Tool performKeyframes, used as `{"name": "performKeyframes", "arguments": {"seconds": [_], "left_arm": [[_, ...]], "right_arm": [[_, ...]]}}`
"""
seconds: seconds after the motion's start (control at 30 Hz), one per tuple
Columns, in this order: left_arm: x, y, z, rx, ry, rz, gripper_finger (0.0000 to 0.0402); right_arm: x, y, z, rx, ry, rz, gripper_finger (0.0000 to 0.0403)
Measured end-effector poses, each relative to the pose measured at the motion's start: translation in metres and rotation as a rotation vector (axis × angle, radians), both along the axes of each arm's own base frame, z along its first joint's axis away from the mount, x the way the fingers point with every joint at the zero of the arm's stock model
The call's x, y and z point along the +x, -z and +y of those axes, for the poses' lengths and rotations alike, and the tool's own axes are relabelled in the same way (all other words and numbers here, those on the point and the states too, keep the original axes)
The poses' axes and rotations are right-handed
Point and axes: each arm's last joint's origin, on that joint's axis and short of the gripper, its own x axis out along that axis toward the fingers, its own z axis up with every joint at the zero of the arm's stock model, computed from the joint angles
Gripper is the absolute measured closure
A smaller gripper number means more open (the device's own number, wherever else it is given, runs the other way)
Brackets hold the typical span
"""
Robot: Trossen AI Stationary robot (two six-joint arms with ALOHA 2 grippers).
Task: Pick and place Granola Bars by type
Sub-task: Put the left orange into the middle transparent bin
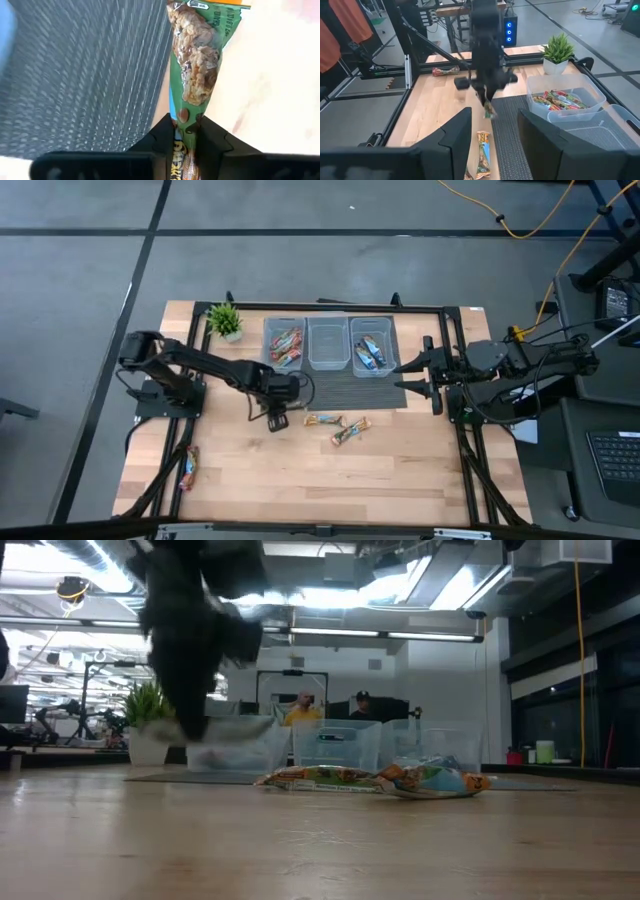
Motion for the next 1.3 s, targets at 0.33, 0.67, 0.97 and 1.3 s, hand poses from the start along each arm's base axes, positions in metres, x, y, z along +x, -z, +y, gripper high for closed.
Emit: {"name": "performKeyframes", "arguments": {"seconds": [0.33, 0.67, 0.97, 1.3], "left_arm": [[-0.015, -0.137, 0.008, 0.2, -0.078, -0.502, 0.036], [-0.052, -0.226, 0.016, 0.415, -0.191, -0.858, 0.0351], [-0.052, -0.229, 0.02, 0.431, -0.219, -0.882, 0.0357], [-0.018, -0.238, 0.067, 0.45, -0.236, -0.946, 0.0357]], "right_arm": [[0.0, 0.0, 0.0, -0.008, 0.014, -0.002, 0.024], [0.0, 0.0, 0.0, -0.007, 0.015, -0.002, 0.024], [0.0, 0.0, 0.0, -0.003, 0.017, -0.002, 0.024], [0.0, 0.0, -0.001, -0.003, 0.018, -0.003, 0.024]]}}
